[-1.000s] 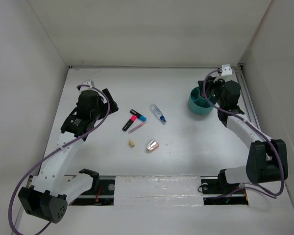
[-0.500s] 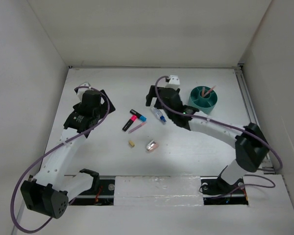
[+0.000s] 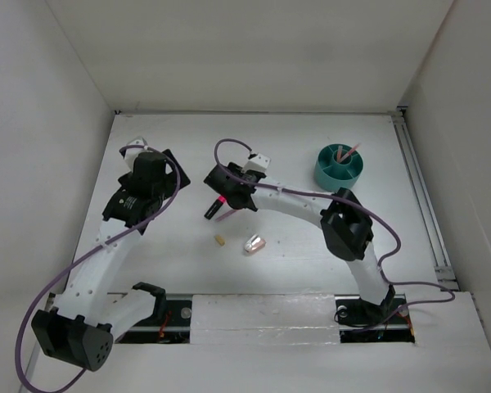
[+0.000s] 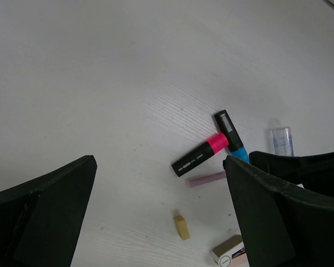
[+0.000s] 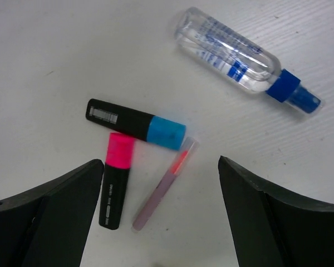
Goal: Sort the stationery into containers
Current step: Pick up the pen from the center of the board.
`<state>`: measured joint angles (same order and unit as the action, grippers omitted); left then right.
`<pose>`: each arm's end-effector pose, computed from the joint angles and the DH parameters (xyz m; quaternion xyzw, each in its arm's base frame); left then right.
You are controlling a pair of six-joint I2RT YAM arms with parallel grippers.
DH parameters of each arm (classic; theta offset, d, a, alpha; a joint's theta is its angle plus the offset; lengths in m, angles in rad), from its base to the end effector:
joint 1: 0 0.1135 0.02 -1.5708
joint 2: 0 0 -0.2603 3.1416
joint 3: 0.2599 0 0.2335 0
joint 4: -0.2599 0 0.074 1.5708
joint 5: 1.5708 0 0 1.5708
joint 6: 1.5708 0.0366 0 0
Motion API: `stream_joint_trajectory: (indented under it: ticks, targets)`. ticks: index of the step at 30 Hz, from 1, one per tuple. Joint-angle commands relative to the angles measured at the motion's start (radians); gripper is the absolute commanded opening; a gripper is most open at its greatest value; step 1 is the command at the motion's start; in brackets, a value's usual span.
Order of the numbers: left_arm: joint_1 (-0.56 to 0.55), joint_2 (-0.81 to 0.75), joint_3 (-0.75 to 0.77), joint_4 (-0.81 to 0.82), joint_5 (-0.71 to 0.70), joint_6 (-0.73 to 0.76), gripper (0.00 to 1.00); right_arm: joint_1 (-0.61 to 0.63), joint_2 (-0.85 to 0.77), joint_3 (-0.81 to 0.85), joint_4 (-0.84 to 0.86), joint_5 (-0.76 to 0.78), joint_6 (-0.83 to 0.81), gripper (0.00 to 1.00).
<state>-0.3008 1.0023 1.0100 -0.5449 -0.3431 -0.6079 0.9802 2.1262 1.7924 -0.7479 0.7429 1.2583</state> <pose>0.1930 -0.0470 0.3391 -0.2144 0.8337 -0.0803 0.5026 0.2642 0.3496 0.2283 0.2123 0.8832 0.0493 0.4153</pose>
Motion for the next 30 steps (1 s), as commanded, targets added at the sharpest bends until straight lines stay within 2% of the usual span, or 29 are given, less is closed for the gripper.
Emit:
stream_joint_trajectory:
  ticks: [1, 2, 9, 22, 27, 29, 30]
  targets:
    - [0.002, -0.034, 0.024, 0.002, -0.004, -0.006, 0.99, -0.008, -0.015, 0.019, -0.117, 0.032, 0.151, 0.89]
    - [0.002, -0.043, 0.024, 0.002, -0.004, -0.006, 0.99, -0.008, -0.015, 0.019, -0.117, 0.032, 0.151, 0.86]
    - [0.002, -0.044, 0.024, 0.011, 0.016, 0.005, 0.99, 0.001, 0.008, -0.022, -0.117, -0.014, 0.196, 0.79]
    - [0.002, -0.062, 0.024, 0.011, 0.035, 0.014, 0.99, -0.009, 0.118, 0.007, -0.145, -0.079, 0.24, 0.75]
    - [0.002, -0.073, 0.024, 0.011, 0.044, 0.023, 0.99, -0.018, 0.149, 0.03, -0.154, -0.103, 0.24, 0.7]
    - [0.002, -0.073, 0.024, 0.02, 0.044, 0.023, 0.99, -0.018, 0.158, 0.041, -0.154, -0.103, 0.24, 0.64]
    - [0.002, -0.073, 0.024, 0.02, 0.044, 0.023, 0.99, -0.018, 0.158, 0.041, -0.163, -0.112, 0.24, 0.64]
